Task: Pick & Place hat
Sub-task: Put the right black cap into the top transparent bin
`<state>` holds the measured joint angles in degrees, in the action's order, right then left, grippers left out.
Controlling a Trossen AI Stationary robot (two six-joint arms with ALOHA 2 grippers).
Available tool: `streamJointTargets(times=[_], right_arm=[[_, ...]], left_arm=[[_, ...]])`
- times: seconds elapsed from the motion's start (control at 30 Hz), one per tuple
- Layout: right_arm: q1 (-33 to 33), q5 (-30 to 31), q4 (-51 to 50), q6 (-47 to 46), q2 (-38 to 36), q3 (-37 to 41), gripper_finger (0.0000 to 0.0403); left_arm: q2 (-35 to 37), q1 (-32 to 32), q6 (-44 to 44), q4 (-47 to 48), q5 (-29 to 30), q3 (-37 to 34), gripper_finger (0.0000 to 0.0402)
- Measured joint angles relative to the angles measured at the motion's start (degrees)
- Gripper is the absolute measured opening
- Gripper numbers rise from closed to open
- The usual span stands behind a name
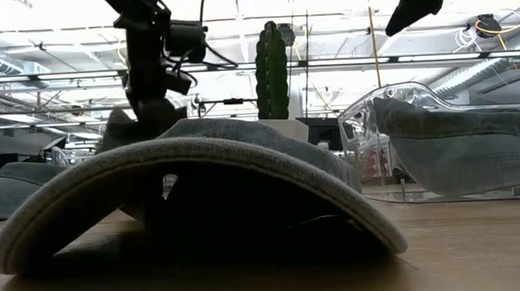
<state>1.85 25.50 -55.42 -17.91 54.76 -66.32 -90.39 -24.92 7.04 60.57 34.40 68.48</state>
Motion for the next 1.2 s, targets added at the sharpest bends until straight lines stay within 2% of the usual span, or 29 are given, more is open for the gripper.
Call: streamJointTargets(times=[0.2,0.3,0.47,0.53,0.63,0.87,1.0,1.2], right_arm=[[0.0,0.0,-0.7,2.3,0.0,0.0,0.0045],[0.0,0.1,-0.6,2.8,0.0,0.0,0.0045],[0.0,0.3,-0.6,3.7,0.0,0.0,0.0045],[0.0,0.3,-0.6,3.7,0.0,0.0,0.0045],[0.0,0.3,-0.6,3.6,0.0,0.0,0.0045],[0.0,0.3,-0.6,3.6,0.0,0.0,0.0045],[0.0,0.2,-0.6,3.0,0.0,0.0,0.0045],[0.0,0.2,-0.5,1.1,0.0,0.0,0.0045]], left_arm=[[0.0,0.1,1.9,-1.0,1.6,-3.2,0.0044],[0.0,-0.8,1.9,-1.1,-1.3,-3.4,0.0049],[0.0,-2.2,0.2,-6.0,-10.9,-5.9,0.0052],[0.2,-2.6,-1.0,-7.8,-11.8,-7.3,0.0052],[0.1,-3.4,-0.8,-7.1,-10.1,-7.6,0.0053],[1.3,-7.2,-4.0,-6.6,-9.8,-4.8,0.0053],[1.2,-8.6,-2.1,-1.9,-13.9,-2.0,0.0053],[2.2,-7.4,-1.0,4.2,-16.6,2.5,0.0053]])
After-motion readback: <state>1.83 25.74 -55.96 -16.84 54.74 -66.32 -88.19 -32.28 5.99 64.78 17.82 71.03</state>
